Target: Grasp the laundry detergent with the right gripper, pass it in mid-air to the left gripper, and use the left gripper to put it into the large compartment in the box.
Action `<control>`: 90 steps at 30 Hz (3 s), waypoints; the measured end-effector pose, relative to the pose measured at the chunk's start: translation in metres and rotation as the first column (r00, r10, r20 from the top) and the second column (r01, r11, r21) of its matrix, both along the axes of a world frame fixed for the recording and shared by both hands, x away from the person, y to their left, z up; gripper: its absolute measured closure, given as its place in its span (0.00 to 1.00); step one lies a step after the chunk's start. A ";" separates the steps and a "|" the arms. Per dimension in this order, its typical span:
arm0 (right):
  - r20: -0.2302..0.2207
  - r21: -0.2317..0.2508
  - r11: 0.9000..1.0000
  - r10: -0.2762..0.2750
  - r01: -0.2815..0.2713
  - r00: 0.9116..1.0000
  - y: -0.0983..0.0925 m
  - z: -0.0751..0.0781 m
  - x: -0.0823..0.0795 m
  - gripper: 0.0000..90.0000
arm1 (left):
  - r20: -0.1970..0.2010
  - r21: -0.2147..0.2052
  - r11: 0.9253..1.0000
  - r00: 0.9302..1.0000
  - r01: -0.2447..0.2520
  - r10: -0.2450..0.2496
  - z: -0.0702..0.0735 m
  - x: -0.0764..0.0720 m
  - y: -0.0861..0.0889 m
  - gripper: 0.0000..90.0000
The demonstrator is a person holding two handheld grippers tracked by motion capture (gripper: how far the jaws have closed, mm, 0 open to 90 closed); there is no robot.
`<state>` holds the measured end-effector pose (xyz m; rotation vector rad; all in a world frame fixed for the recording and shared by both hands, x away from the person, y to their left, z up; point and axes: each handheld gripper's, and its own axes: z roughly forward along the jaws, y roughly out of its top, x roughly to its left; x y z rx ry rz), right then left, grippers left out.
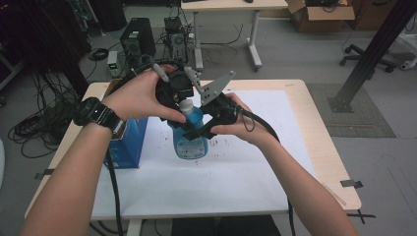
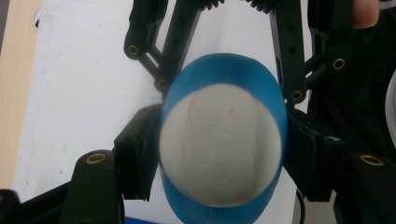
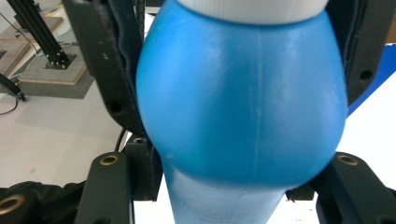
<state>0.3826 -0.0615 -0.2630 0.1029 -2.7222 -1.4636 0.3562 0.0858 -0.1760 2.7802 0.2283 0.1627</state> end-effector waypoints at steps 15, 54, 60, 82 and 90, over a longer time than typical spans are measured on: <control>-0.012 0.005 1.000 0.010 -0.010 1.000 -0.002 0.001 0.001 0.47 | -0.021 0.027 1.000 1.000 -0.007 0.008 0.005 0.002 -0.004 0.42; 0.000 -0.192 0.906 -0.384 0.377 0.923 -0.172 -0.043 0.034 0.04 | -0.011 0.033 0.431 0.431 -0.902 0.902 0.093 0.041 0.109 0.42; -0.011 -0.187 0.879 -0.449 0.439 0.894 -0.206 -0.048 0.035 0.04 | -0.007 0.034 0.333 0.333 -0.942 0.943 0.091 0.047 0.133 0.42; -0.026 -0.199 0.847 -0.507 0.493 0.861 -0.238 -0.057 0.035 0.04 | -0.020 0.080 0.175 0.174 -0.981 0.985 0.038 0.060 0.179 0.42; -0.019 -0.208 0.850 -0.498 0.484 0.867 -0.237 -0.059 0.033 0.04 | -0.036 0.119 0.169 0.166 -0.978 0.986 0.002 0.063 0.183 0.42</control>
